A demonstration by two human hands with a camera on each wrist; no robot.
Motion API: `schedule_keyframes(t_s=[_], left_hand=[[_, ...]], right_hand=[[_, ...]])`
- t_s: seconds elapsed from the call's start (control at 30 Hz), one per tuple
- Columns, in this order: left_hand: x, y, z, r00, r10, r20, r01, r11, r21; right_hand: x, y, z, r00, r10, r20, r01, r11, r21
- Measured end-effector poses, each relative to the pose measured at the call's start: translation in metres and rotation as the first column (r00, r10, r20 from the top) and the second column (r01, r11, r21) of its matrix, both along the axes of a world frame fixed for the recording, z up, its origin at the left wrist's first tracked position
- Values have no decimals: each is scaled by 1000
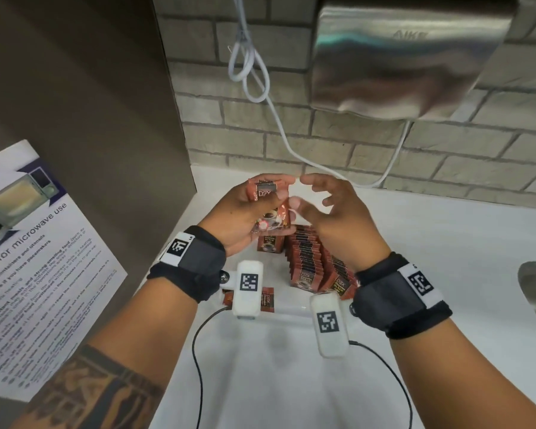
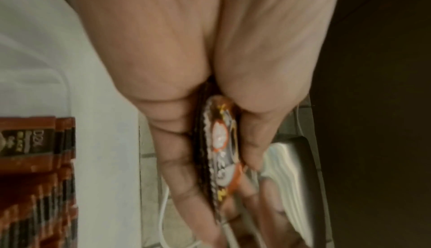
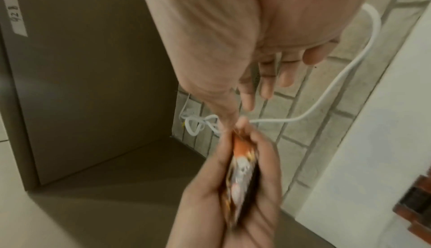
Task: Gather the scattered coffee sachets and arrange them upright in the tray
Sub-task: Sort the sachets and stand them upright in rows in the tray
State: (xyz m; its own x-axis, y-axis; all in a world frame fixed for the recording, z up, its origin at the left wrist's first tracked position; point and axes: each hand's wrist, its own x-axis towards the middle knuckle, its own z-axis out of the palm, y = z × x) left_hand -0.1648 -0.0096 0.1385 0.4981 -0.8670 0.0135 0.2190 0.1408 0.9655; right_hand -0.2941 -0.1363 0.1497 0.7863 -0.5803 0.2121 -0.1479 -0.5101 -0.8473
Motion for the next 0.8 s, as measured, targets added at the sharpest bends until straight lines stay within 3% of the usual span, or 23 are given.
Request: schedule_keyframes(t_s=[0.2, 0.33, 0.57, 0.8], left_hand=[[-3, 2, -11, 986, -46, 158, 40, 998, 40], [0, 6, -13, 975, -179, 132, 169, 982, 85], [4, 10, -13, 989, -79, 127, 61, 988, 141], [14, 15, -13, 963, -129, 235, 87, 979, 182]], right_hand=[[14, -11, 27, 974, 214, -71, -213, 977, 15], [21, -19, 27, 964, 244, -107, -243, 970, 21], [23, -15, 28, 940, 306, -151, -304, 952, 39], [32, -27, 24, 945, 290, -152, -290, 957, 22]])
